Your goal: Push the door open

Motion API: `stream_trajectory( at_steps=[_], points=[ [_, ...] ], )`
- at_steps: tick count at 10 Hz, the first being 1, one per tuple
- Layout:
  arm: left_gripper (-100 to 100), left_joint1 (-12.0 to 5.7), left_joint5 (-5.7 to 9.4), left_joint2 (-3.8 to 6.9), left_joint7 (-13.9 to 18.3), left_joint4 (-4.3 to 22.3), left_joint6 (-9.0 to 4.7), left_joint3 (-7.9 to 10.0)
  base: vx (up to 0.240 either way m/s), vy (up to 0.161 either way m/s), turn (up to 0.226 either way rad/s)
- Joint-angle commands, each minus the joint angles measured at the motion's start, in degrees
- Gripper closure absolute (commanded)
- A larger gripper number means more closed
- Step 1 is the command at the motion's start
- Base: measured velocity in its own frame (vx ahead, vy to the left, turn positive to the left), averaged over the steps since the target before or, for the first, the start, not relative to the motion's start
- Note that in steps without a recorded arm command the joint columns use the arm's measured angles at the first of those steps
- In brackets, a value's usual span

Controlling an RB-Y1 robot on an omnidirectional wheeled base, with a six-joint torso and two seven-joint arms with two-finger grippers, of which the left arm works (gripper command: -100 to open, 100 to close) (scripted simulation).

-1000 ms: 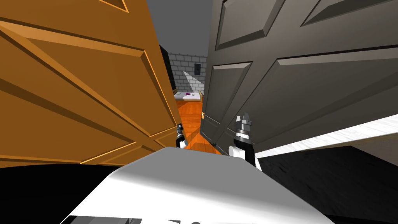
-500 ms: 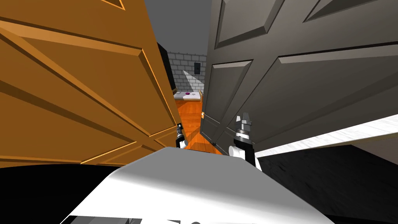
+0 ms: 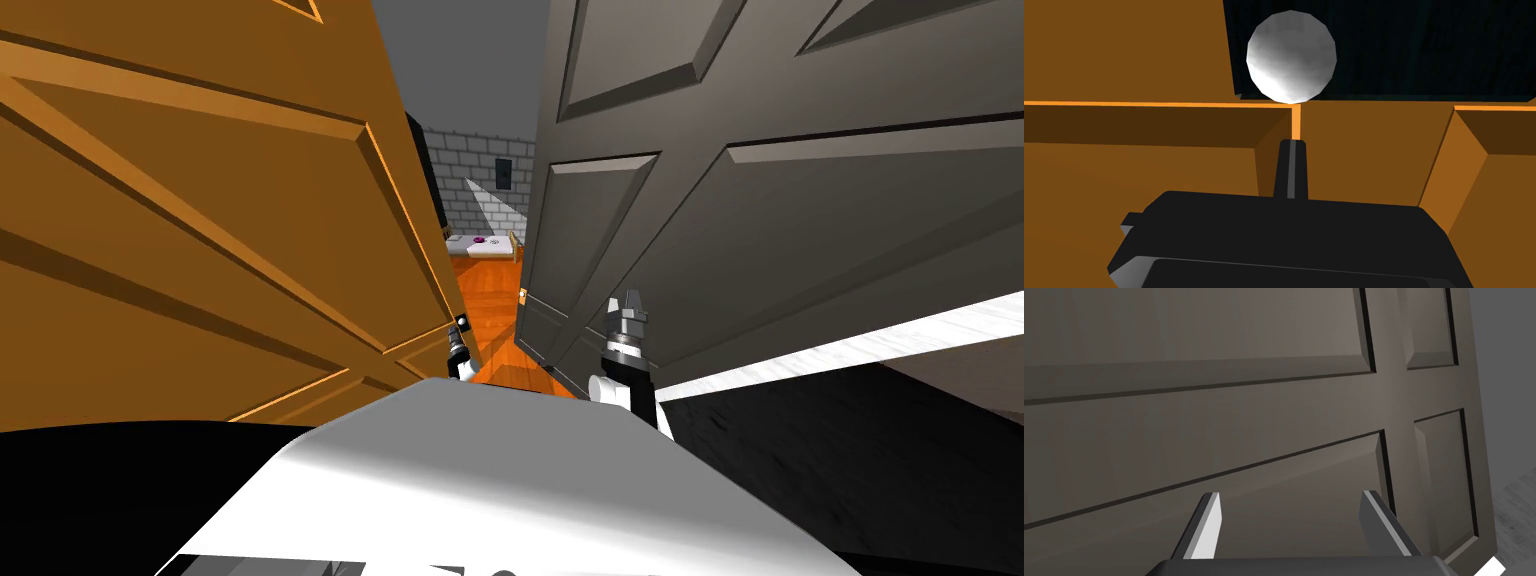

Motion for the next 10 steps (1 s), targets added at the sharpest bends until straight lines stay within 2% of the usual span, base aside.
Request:
stream_trajectory(
  at_steps=[1,2,3,4,7,9,10],
  points=[
    [-100,0.48,0.9,1.24,-0.8,-1.2,0.13,0.01,-0.156,-0.16,-0.008],
    [-100,0.46,1.52,1.5,-1.2,-1.4,-0.04,0.03,-0.164,-0.186,0.016],
    [-100,0.44,2.16,1.27,-1.5,-1.6,-0.22,0.05,-0.147,-0.191,0.007],
    [-100,0.42,2.78,0.52,-1.8,-1.8,-0.4,0.07,-0.119,-0.215,0.006],
    [-100,0.38,3.98,-2.77,-2.5,-2.2,-0.74,0.11,-0.065,-0.174,0.006],
    [-100,0.69,3.95,-2.58,-2.7,-2.8,-0.34,0.12,0.016,-0.065,0.005],
    [-100,0.23,4.55,-0.7,-2.8,-2.0,-1.34,0.9,0.022,0.095,-0.144]
  ],
)
